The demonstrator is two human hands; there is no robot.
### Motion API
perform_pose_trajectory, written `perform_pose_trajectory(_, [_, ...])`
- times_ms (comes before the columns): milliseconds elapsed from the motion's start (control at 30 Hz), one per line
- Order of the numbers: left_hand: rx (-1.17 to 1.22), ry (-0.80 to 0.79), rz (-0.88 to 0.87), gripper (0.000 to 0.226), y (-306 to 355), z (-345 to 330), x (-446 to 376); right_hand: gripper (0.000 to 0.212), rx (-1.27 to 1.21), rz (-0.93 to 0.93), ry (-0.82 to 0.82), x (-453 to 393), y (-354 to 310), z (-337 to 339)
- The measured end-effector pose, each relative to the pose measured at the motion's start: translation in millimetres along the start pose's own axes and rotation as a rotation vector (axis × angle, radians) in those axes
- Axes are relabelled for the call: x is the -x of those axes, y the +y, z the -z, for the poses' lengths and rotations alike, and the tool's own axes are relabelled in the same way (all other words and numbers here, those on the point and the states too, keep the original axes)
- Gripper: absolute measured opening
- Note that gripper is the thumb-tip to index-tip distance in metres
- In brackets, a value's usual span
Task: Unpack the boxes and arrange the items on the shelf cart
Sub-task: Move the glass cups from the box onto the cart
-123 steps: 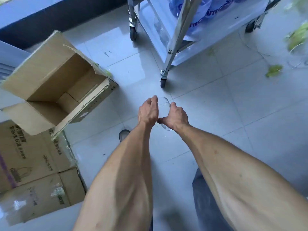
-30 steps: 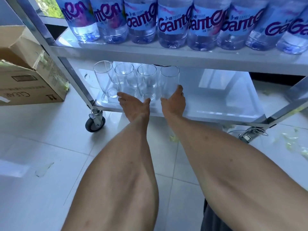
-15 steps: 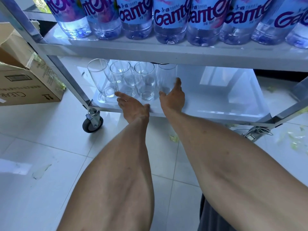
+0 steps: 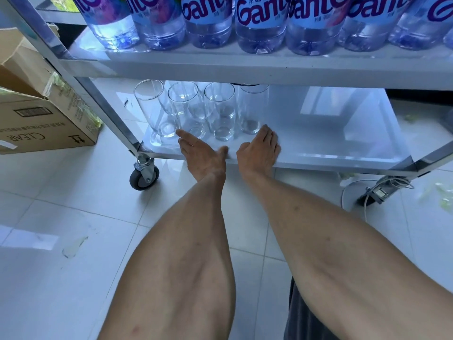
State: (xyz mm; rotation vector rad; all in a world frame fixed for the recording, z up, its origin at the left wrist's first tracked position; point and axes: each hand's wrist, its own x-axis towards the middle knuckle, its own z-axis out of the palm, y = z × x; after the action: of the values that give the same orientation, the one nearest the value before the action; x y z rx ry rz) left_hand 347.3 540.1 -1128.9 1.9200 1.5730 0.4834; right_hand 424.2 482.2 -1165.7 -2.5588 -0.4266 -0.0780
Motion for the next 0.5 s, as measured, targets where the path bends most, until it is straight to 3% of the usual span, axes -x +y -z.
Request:
perform_pose_trajectory(200, [-0.164,-0.086,-0.008,0.098,-4.0,9.6,9.8,0.062,0.041,-0.049,-0.072,13.4,-6.8,15.2])
perform_pose_trajectory(400, [-0.309,-0.306,0.224,0.062,-11.4,81.7,29.2,0.050,0.040,-0.189,-0.264,54.7,-38.5,65.2])
perform_pose_trajectory(500, [-0.295,-0.414,0.312,0.051,-21.8,139.8,28.9,0.045,0.135,-0.181,-0.452,87.2,-70.5,97.3])
